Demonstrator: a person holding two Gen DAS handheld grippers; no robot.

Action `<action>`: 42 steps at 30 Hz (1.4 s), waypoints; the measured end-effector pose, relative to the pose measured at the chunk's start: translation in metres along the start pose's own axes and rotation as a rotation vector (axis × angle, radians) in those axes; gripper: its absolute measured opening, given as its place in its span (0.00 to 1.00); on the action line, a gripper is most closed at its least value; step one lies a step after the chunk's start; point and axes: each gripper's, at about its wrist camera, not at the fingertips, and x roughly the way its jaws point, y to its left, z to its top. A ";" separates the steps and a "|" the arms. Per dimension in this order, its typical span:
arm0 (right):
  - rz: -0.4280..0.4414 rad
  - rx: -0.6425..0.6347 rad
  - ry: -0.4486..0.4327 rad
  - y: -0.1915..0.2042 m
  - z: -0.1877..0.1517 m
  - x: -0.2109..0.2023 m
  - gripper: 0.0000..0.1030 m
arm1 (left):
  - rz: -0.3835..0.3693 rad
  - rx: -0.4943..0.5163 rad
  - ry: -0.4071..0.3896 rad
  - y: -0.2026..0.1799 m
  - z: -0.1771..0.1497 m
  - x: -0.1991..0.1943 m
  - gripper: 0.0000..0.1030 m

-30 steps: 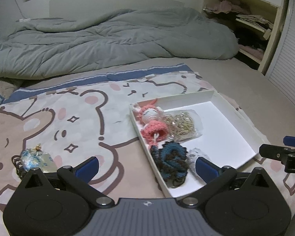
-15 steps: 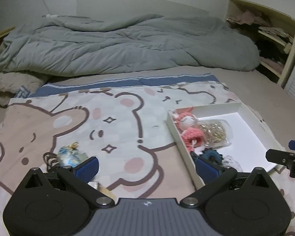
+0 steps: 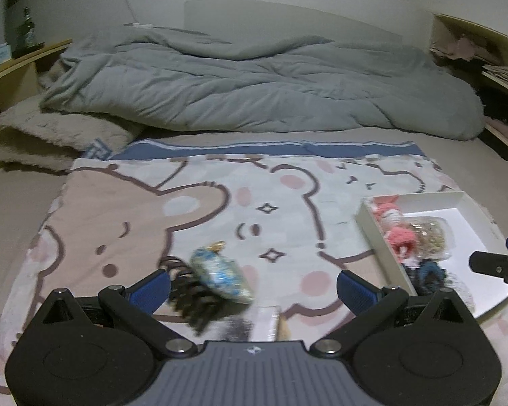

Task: Organize objects
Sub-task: 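Move both tools back toward the tassel cord and tissue pack on the sheet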

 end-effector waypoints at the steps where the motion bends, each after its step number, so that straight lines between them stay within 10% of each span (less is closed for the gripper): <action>1: 0.003 -0.005 0.000 0.004 0.001 0.001 1.00 | 0.006 -0.005 0.003 0.004 -0.001 0.000 1.00; 42: 0.132 -0.044 0.041 0.099 0.028 0.040 1.00 | -0.004 -0.028 0.047 0.061 -0.007 0.011 1.00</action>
